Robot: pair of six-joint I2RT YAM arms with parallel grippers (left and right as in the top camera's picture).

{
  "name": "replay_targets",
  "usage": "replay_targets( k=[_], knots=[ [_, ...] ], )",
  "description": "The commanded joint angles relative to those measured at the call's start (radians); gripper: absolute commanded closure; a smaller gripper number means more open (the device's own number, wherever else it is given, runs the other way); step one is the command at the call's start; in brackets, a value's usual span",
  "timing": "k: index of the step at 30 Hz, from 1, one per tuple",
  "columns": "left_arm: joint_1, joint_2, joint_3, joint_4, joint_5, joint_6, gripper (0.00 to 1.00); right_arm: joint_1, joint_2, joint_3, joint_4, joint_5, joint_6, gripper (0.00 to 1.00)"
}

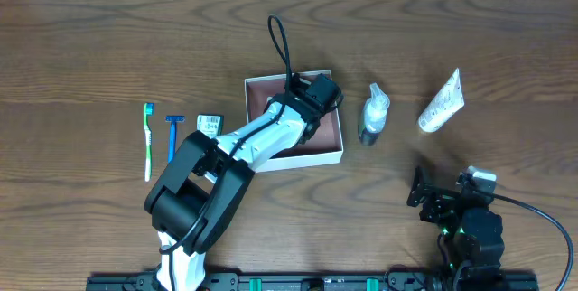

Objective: Pack container
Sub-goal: 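Lower the toothpaste into the box and open the left gripper, then return the left gripper to the green toothbrush and grasp it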

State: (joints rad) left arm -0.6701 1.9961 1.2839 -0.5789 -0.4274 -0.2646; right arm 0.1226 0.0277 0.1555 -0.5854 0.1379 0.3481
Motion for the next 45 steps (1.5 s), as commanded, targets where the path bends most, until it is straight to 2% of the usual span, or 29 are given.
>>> replay_targets(
  k=[1, 13, 20, 25, 31, 33, 34, 36, 41, 45],
  knots=[
    [0.004, 0.009, -0.01, -0.002, -0.056, 0.004, 0.72, -0.011, -0.008, -0.002, -0.001, 0.004, 0.006, 0.01],
    [-0.005, -0.146, -0.002, -0.006, -0.071, 0.004, 0.7, -0.011, -0.008, -0.002, -0.001, 0.004, 0.007, 0.01],
    [-0.028, -0.345, 0.0, -0.01, -0.024, 0.004, 0.51, -0.011, -0.008, -0.002, -0.001, 0.004, 0.007, 0.01],
    [0.005, -0.542, 0.0, -0.076, -0.003, -0.003, 0.45, -0.011, -0.008, -0.002, -0.001, 0.004, 0.007, 0.01],
    [0.231, -0.716, 0.0, -0.225, -0.001, 0.002, 0.41, -0.011, -0.008, -0.002, -0.001, 0.004, 0.007, 0.01],
    [0.353, -0.731, -0.001, -0.274, 0.054, 0.064, 0.4, -0.011, -0.008, -0.002, -0.001, 0.004, 0.007, 0.01],
    [0.408, -0.729, -0.001, -0.286, 0.105, 0.103, 0.35, -0.011, -0.008, -0.002, -0.001, 0.004, 0.007, 0.01],
    [0.517, -0.712, -0.004, -0.308, 0.216, 0.178, 0.26, -0.011, -0.008, -0.002, -0.001, 0.004, 0.007, 0.01],
    [0.763, -0.606, -0.004, -0.343, 0.359, 0.301, 0.16, -0.011, -0.008, -0.002, -0.001, 0.004, 0.006, 0.01],
    [0.89, -0.489, -0.004, -0.33, 0.468, 0.441, 0.16, -0.011, -0.008, -0.002, -0.001, 0.004, 0.007, 0.01]
  ],
)
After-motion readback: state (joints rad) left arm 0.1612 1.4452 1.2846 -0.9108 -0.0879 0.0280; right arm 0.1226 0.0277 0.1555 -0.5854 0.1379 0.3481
